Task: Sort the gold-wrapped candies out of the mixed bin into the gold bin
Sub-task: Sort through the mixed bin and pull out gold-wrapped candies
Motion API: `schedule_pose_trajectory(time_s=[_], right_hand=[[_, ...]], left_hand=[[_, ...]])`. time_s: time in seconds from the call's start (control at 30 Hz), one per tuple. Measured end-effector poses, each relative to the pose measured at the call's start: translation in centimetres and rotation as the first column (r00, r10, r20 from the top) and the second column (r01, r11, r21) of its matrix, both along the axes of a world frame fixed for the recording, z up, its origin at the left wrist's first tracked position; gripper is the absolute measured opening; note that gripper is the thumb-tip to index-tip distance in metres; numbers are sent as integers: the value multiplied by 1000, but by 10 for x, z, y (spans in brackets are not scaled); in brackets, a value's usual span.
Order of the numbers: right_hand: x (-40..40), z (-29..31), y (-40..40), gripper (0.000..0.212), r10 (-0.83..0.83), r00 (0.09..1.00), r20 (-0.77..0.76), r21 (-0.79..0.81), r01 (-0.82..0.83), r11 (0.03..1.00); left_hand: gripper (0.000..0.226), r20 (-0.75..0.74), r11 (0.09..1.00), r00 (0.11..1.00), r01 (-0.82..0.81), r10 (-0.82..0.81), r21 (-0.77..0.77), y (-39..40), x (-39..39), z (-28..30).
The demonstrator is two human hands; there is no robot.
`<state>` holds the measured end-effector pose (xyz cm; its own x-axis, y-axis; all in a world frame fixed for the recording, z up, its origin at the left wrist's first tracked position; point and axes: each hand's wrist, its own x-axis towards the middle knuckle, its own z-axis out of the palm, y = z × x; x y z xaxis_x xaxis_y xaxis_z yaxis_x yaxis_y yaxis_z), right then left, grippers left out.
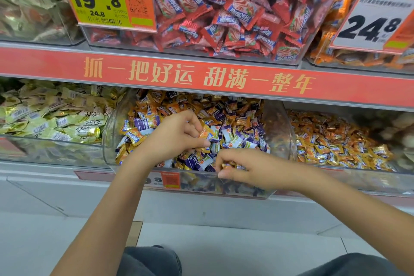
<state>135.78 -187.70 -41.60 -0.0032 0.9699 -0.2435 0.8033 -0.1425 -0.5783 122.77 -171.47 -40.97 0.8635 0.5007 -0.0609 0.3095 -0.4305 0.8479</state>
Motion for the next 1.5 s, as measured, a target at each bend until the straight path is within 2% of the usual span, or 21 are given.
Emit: schedule_pose_trajectory(time_s=[0.07, 0.1, 0.17, 0.23, 0.33, 0.4, 0.5, 0.57, 0.6, 0.7, 0.73, 0.77, 0.87, 0.9, 0.97, 1.03, 1.1, 1.17, 1.27, 1.4, 1.5], right_hand=[[2, 2, -7, 9, -190, 973, -129, 240, 217, 946], [6, 6, -10, 10, -267, 932, -243, 292, 333, 897], [12, 17, -16, 24, -332, 837, -436, 206, 452, 868], [12, 22, -19, 22, -323, 814, -484, 125, 429, 894], [11, 29, -22, 10, -375, 835, -403, 245, 493, 834], [25, 29, -35, 12, -508, 771, -384, 358, 632, 688], [55, 21, -71, 12, -640, 586, -497, 438, 806, 398], [75, 8, -91, 11, -776, 497, -389, 515, 816, 264], [86, 2, -99, 9, -843, 459, -282, 531, 806, 261], [100, -6, -111, 42, -896, 410, 173, 391, 806, 444], [100, -6, -110, 48, -882, 414, 223, 434, 768, 471], [93, -1, -106, 45, -872, 445, 206, 522, 704, 482], [55, 16, -84, 12, -746, 662, 72, 765, 443, 468], [43, 21, -73, 10, -670, 738, 81, 763, 386, 518], [29, 21, -47, 11, -488, 867, 102, 629, 324, 707], [31, 8, -16, 13, -360, 914, 189, 396, 264, 880], [37, -7, 11, 18, -249, 911, 328, 198, 191, 961], [40, -16, 27, 28, -157, 894, 420, 47, 151, 987], [41, -18, 32, 56, -77, 904, 420, -72, 117, 991], [37, -23, 36, 56, 2, 947, 320, -100, 32, 994], [30, -28, 38, 70, 32, 952, 306, -141, 13, 990]], left_hand=[[22, 81, 997, 997, 21, -15, -70, -9, 2, 7], [19, 129, 993, 992, 30, -16, -112, -14, 3, 10], [16, 192, 987, 981, 39, -8, -158, -26, 6, 15], [18, 199, 990, 979, 56, -30, -129, -37, 11, 15], [26, 227, 993, 973, 74, -51, -92, -48, 21, 12], [32, 223, 990, 974, 76, -49, -116, -49, 28, 8], [19, 191, 997, 980, 69, -62, -32, -44, 35, 1], [19, 138, 989, 983, 112, -125, 97, -38, 37, -6], [20, 86, 976, 982, 155, -169, 152, -37, 37, -9], [34, -146, 893, 936, 349, -320, 283, -40, 42, -19], [40, -249, 838, 903, 421, -350, 348, -40, 44, -23], [45, -352, 773, 870, 477, -346, 420, -39, 46, -27], [65, -532, 623, 815, 543, -230, 564, -27, 49, -35], [69, -539, 603, 820, 533, -194, 594, -23, 49, -37], [62, -505, 610, 852, 475, -138, 635, -17, 47, -35], [40, -443, 615, 892, 402, -94, 679, -10, 43, -33], [25, -391, 621, 918, 346, -68, 704, -4, 39, -33], [23, -376, 638, 924, 332, -71, 695, -1, 36, -34], [24, -354, 659, 932, 318, -82, 682, 1, 35, -35], [21, -326, 656, 942, 293, -75, 696, 6, 31, -33], [21, -316, 666, 946, 283, -74, 690, 6, 29, -33]])
